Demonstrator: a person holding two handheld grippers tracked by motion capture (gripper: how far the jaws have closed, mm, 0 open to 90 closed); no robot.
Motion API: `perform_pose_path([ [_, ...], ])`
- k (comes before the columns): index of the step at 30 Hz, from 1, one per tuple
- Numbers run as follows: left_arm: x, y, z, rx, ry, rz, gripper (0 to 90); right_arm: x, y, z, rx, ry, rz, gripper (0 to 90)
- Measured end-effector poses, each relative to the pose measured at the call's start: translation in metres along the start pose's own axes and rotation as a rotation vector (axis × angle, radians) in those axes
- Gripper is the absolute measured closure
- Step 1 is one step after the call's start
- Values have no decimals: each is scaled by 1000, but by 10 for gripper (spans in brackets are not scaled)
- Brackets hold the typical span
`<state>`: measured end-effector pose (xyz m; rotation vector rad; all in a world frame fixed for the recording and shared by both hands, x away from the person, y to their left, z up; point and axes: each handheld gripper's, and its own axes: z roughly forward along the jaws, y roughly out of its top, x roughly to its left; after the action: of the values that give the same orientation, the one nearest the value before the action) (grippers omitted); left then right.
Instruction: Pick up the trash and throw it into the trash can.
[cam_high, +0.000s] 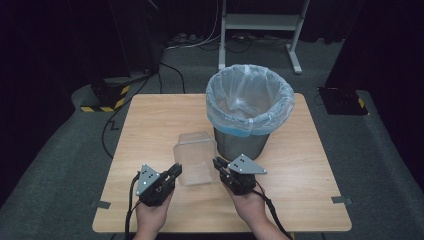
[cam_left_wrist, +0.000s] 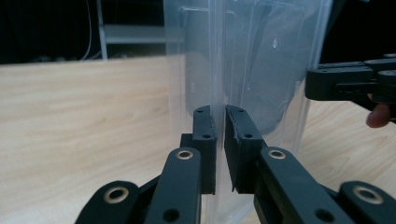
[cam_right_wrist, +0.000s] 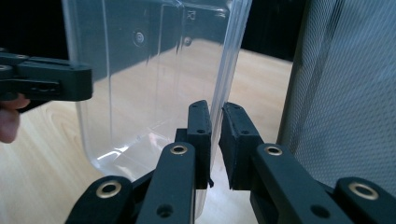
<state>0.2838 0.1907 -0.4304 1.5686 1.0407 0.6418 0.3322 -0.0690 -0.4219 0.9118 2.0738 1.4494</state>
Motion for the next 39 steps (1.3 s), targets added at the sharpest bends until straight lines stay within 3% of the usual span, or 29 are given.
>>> perform_pose_path([
  [11,-5,50,-26,-167,17,81,834,12,55,-23,-162,-26,-97,823],
  [24,-7,105,-35,-299,21,182,837,13,110,-39,-312,-65,-149,825],
  [30,-15,138,-27,-356,6,226,840,4,135,-50,-374,-102,-163,825],
  [35,-21,158,-16,-371,-10,258,841,-11,151,-60,-410,-145,-165,824],
  [39,-30,177,9,-391,-42,277,841,-27,159,-68,-427,-188,-160,824],
])
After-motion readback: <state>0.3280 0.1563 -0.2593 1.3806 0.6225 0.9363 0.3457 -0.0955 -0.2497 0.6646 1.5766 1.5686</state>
